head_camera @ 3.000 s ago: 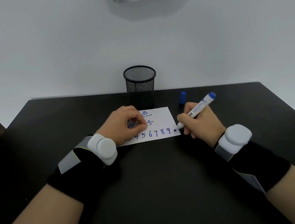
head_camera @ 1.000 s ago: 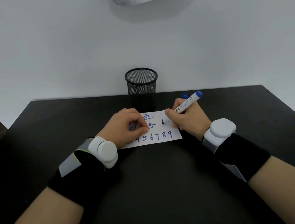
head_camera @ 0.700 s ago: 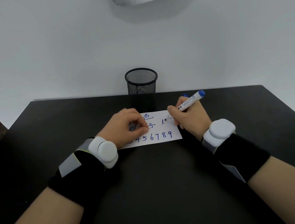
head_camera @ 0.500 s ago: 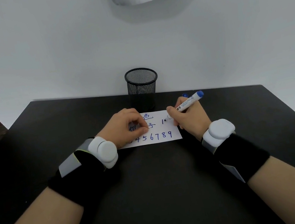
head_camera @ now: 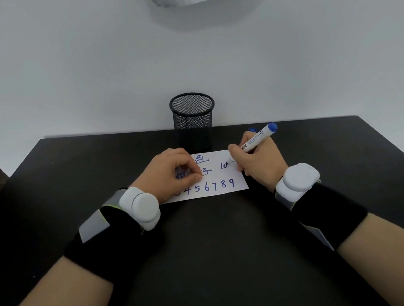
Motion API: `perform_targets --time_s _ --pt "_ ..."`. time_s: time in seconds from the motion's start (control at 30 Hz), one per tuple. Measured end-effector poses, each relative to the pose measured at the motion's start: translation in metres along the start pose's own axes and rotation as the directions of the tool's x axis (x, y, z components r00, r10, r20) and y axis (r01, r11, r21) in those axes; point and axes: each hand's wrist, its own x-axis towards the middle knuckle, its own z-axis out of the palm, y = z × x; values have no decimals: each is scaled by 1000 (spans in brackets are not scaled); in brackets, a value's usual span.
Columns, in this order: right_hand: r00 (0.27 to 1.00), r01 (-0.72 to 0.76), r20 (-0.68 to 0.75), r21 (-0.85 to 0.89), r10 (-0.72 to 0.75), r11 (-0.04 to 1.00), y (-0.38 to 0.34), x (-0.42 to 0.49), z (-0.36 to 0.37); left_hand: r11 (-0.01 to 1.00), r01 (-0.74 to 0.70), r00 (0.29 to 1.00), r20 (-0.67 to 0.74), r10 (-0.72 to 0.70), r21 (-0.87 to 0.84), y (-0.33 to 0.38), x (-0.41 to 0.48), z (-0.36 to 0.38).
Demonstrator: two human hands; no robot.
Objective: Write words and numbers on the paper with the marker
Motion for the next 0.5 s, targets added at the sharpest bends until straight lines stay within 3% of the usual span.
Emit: perform_targets --time_s 0.5 --pt "999 -9 -43 143 16 990 -2 -2 1 1000 8 1000 21 -8 -1 0 1 0"
